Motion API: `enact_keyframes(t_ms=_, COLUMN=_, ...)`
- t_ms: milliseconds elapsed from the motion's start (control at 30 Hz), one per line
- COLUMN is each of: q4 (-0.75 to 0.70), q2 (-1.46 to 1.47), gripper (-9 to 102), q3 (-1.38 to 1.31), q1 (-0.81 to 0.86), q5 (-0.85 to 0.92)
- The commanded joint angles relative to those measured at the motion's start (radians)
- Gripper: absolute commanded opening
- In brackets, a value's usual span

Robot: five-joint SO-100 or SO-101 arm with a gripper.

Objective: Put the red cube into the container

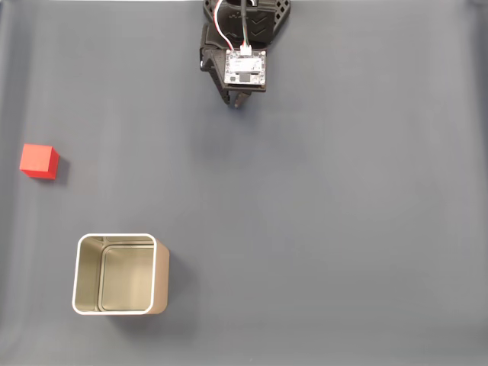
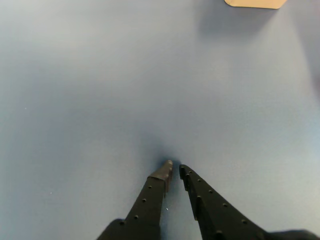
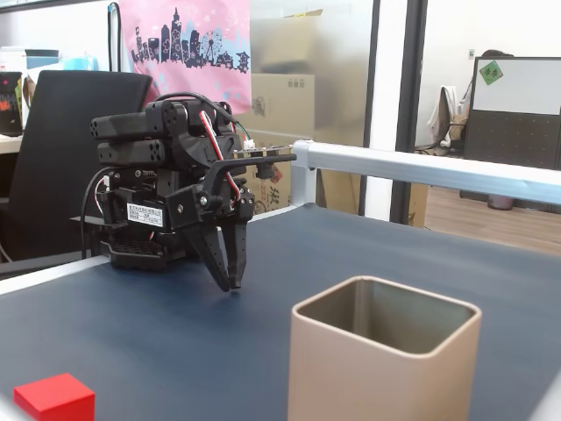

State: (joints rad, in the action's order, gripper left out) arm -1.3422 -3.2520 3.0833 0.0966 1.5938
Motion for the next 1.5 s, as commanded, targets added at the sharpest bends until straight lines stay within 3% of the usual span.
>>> enact_keyframes(t_ms=0, q4=-0.006, q2=-0.074, gripper=0, q3=0.012, q1=0.002, q5=-0.002)
enact_keyframes(t_ms=667, q4=0.000, q2=-0.072, gripper=0, q3=0.012, q1=0.002, q5=0.014)
enact_keyframes(t_ms=800, q4=0.127, q2=-0.021, gripper=0, q3=0.012, q1=0.000, q5=0.009)
enact_keyframes(t_ms=1000, q4=0.502, q2=0.130, gripper=1, q3=0.006, q1=0.011, q5=0.021)
enact_keyframes(t_ms=1100, q4=0.612, q2=0.236, gripper=2, q3=-0.044, q1=0.014, q5=0.041)
enact_keyframes(t_ms=1233, q4=0.629, q2=0.434, gripper=2, q3=-0.227, q1=0.023, q5=0.044)
enact_keyframes(t_ms=1467, q4=0.529, q2=0.713, gripper=2, q3=-0.586, q1=0.091, q5=0.086)
